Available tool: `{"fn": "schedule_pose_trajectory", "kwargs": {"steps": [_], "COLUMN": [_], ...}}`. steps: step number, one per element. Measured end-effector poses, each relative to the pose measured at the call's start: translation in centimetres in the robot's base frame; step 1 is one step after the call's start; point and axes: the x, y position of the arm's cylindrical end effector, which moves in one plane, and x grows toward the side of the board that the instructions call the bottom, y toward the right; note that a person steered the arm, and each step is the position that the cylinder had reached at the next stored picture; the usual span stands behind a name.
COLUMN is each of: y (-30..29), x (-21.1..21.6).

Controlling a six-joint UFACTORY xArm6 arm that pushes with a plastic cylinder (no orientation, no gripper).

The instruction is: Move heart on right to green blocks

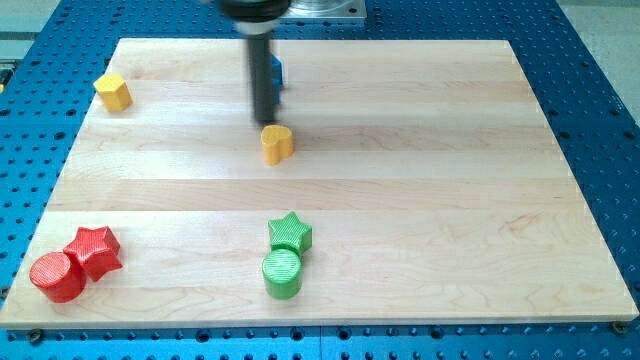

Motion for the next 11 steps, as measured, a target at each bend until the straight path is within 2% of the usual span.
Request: {"fn": "schedule_pose_trajectory", "kwargs": {"steps": [1, 2, 3, 4, 5, 6, 8, 9, 11], "y": [1.0, 13.3, 21.5, 13.0, 6.8, 15.5, 21.6, 30.1, 29.6], "x": [2.3, 3.0, 6.2, 0.8, 4.8, 7.4, 5.0, 7.4, 18.7]}}
